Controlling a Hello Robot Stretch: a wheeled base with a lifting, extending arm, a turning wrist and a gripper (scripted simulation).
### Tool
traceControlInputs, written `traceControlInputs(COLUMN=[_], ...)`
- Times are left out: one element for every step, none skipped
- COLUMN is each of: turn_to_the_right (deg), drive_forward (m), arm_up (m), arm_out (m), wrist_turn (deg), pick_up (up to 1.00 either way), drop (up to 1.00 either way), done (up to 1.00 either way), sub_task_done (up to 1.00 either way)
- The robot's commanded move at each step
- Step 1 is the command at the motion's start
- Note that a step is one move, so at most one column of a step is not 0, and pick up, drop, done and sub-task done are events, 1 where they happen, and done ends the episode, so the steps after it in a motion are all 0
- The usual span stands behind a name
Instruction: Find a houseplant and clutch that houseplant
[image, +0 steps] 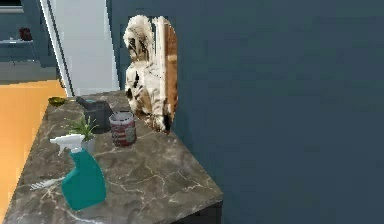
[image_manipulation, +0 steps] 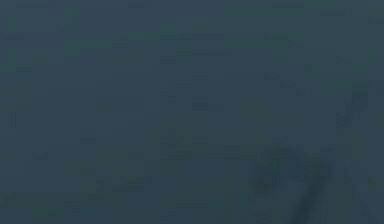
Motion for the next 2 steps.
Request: traceControlInputs(turn_to_the_right=[-45.0, -45.0], drive_forward=[0.00, 0.00], arm_up=[0.00, 0.00], arm_out=[0.00, 0.00], wrist_turn=[0.0, 0.0], pick_up=[0.00, 0.00], drop=[0.00, 0.00], done=[0.00, 0.00], sub_task_done=[0.00, 0.00])
